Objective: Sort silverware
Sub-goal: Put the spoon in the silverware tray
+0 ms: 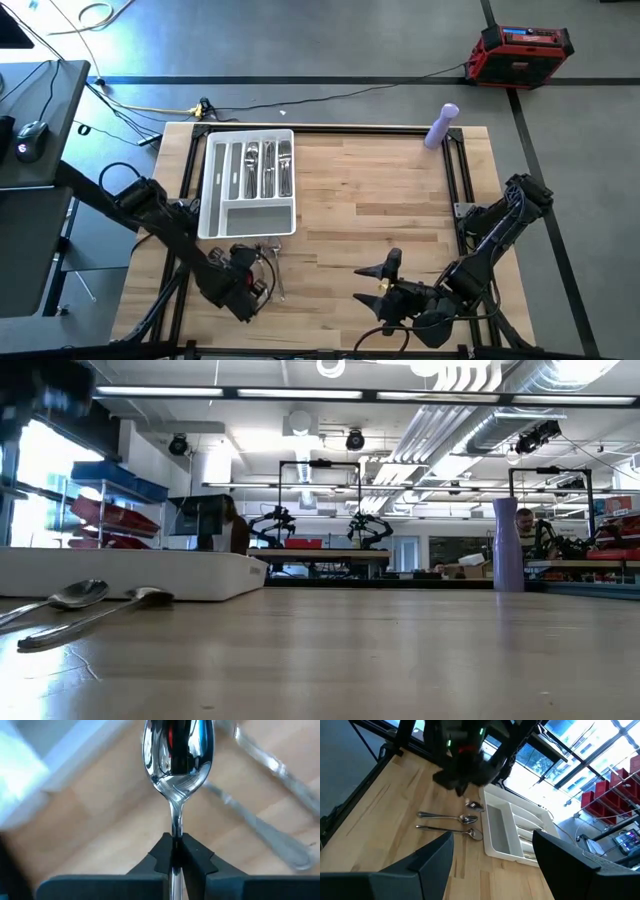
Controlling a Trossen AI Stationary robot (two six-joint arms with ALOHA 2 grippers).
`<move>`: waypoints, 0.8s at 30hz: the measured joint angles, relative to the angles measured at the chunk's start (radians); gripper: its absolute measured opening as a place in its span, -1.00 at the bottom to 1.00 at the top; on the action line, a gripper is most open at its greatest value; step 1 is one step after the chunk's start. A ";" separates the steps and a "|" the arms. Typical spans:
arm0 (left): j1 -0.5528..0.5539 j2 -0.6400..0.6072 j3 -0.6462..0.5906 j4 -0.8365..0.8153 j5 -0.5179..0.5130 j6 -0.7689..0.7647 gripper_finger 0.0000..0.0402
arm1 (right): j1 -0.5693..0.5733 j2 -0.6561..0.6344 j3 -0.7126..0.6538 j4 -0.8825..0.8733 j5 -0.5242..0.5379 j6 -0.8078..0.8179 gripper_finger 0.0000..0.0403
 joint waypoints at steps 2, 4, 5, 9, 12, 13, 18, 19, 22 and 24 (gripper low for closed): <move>-0.007 0.000 0.085 -0.106 -0.102 -0.010 -0.98 | 0.000 0.000 0.000 -0.001 0.000 -0.001 0.26; -0.007 0.000 0.149 -0.233 -0.253 -0.025 -0.99 | 0.000 0.000 0.000 0.000 0.000 -0.001 0.26; -0.003 -0.001 0.173 -0.283 -0.344 -0.029 -0.99 | 0.000 0.000 0.000 -0.001 0.000 0.001 0.26; 0.054 -0.021 0.157 -0.332 -0.613 -0.008 -0.99 | 0.002 0.000 0.000 -0.003 0.000 0.023 0.26; 0.164 -0.056 0.082 -0.341 -0.711 -0.021 -0.99 | 0.004 0.000 0.000 -0.004 0.000 0.016 0.26; 0.205 -0.067 0.046 -0.341 -0.744 -0.030 -0.99 | 0.004 0.000 0.000 -0.008 -0.001 0.017 0.26; 0.394 -0.122 -0.112 -0.321 -0.958 -0.162 -1.00 | 0.006 0.000 0.000 -0.014 -0.008 0.022 0.26; 0.432 -0.128 -0.140 -0.314 -0.980 -0.195 -1.00 | 0.007 0.000 0.000 -0.015 -0.008 0.018 0.26; 0.531 -0.137 -0.220 -0.261 -1.004 -0.232 -1.00 | 0.007 0.000 0.000 -0.023 -0.028 0.026 0.26; 0.585 -0.140 -0.264 -0.198 -1.013 -0.222 -1.00 | 0.007 0.000 0.000 -0.023 -0.037 0.020 0.26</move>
